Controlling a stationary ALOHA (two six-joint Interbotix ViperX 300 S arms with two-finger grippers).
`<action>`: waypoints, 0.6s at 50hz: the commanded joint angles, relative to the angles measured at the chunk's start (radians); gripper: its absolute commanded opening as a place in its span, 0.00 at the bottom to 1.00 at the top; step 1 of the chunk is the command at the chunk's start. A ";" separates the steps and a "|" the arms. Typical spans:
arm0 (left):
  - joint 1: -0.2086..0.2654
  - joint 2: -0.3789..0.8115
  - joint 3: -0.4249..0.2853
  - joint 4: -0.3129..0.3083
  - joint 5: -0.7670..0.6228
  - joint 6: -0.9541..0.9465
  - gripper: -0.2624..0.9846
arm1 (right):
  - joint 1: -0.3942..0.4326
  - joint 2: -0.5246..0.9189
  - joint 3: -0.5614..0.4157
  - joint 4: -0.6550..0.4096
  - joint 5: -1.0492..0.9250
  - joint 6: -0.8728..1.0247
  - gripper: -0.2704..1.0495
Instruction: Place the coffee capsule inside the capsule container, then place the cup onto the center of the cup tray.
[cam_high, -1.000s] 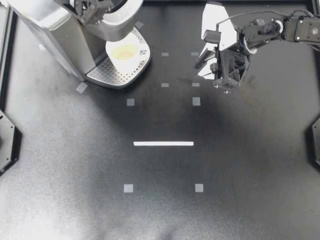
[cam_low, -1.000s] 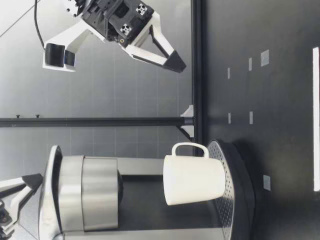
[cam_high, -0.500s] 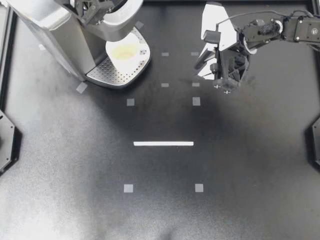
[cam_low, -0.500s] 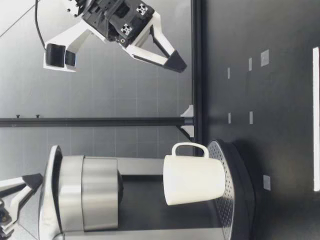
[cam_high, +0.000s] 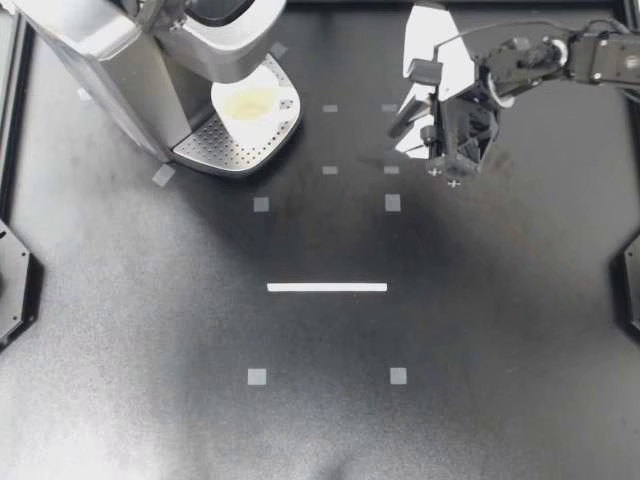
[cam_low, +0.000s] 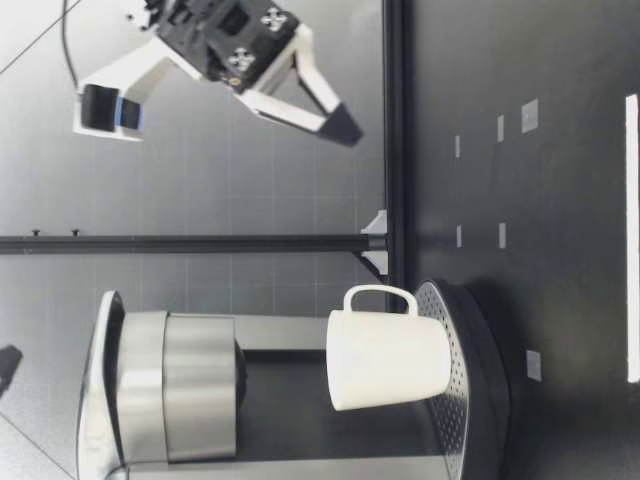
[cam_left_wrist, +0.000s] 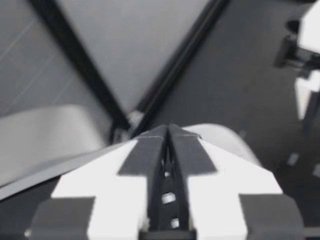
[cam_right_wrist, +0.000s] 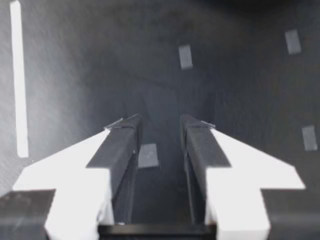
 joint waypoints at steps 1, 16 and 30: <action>-0.028 -0.037 0.020 -0.002 -0.077 -0.003 0.33 | 0.000 -0.044 -0.012 0.020 -0.005 0.000 0.50; -0.130 -0.130 0.176 -0.017 -0.341 -0.040 0.33 | 0.089 -0.117 0.008 0.084 -0.081 0.000 0.50; -0.169 -0.224 0.354 -0.018 -0.580 -0.098 0.33 | 0.215 -0.207 0.091 0.100 -0.281 0.003 0.45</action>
